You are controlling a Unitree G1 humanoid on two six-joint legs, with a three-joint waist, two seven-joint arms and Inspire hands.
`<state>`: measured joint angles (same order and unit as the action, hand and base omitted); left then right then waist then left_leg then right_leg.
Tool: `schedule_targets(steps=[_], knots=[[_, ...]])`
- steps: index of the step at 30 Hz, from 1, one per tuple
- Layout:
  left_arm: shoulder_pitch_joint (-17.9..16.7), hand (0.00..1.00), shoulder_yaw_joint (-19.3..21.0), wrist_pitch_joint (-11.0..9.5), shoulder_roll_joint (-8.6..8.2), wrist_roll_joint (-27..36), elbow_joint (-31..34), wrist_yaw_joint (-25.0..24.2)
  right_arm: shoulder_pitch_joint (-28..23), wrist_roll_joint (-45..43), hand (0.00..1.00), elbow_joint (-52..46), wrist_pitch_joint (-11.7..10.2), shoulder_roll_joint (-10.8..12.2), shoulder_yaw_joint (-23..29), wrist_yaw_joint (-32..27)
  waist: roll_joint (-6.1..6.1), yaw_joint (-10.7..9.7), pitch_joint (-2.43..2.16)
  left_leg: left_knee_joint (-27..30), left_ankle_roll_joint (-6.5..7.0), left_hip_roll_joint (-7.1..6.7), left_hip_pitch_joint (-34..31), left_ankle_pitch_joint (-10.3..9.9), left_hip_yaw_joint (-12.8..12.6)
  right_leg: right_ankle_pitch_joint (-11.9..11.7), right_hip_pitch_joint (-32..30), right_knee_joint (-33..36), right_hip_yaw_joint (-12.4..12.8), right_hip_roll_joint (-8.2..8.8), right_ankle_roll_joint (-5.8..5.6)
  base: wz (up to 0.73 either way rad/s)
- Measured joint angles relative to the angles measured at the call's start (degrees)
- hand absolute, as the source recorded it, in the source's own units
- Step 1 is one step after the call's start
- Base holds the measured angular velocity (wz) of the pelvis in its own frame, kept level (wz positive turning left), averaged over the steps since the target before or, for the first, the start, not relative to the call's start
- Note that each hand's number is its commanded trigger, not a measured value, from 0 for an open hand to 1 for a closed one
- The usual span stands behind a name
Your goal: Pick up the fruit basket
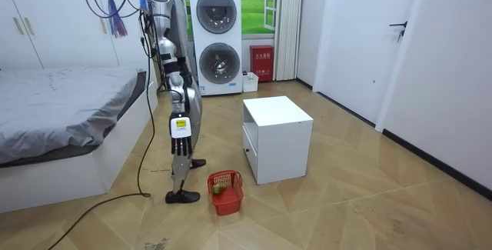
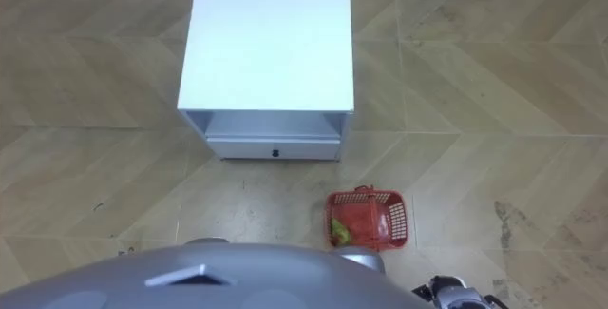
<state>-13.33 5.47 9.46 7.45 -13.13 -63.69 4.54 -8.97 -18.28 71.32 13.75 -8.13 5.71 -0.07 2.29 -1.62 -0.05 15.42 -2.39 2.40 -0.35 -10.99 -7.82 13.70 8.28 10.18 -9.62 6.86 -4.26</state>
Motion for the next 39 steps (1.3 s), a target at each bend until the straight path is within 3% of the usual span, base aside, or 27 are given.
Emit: schedule_targets(steps=[16,33,39], knots=[[0.0,0.00,0.0,-0.7,-0.19,0.0,1.0,1.0,0.9,-0.2,0.00,-0.4,-1.3,0.0,0.0,-1.1,-0.23,0.1,0.25,0.1,-0.02,0.04,0.0,-0.3,0.1,0.0,-0.1,0.4,0.0,0.01,-0.03,0.00],[0.1,0.00,0.1,-1.9,-1.18,0.1,2.0,2.8,1.9,4.4,0.00,-0.4,-2.9,0.0,-1.1,-4.9,-0.31,0.4,0.06,0.4,0.05,0.02,-0.2,-0.4,0.1,0.0,-0.3,0.4,-0.2,0.10,-0.06,0.00],[0.6,0.00,2.4,-2.6,-1.03,0.0,1.2,2.8,1.1,7.4,0.00,-1.3,-4.4,0.1,0.1,-6.8,0.18,0.4,-0.01,2.9,0.99,-0.23,-3.5,-1.3,-0.4,0.3,-3.6,2.6,0.0,0.95,-0.55,-0.03]])
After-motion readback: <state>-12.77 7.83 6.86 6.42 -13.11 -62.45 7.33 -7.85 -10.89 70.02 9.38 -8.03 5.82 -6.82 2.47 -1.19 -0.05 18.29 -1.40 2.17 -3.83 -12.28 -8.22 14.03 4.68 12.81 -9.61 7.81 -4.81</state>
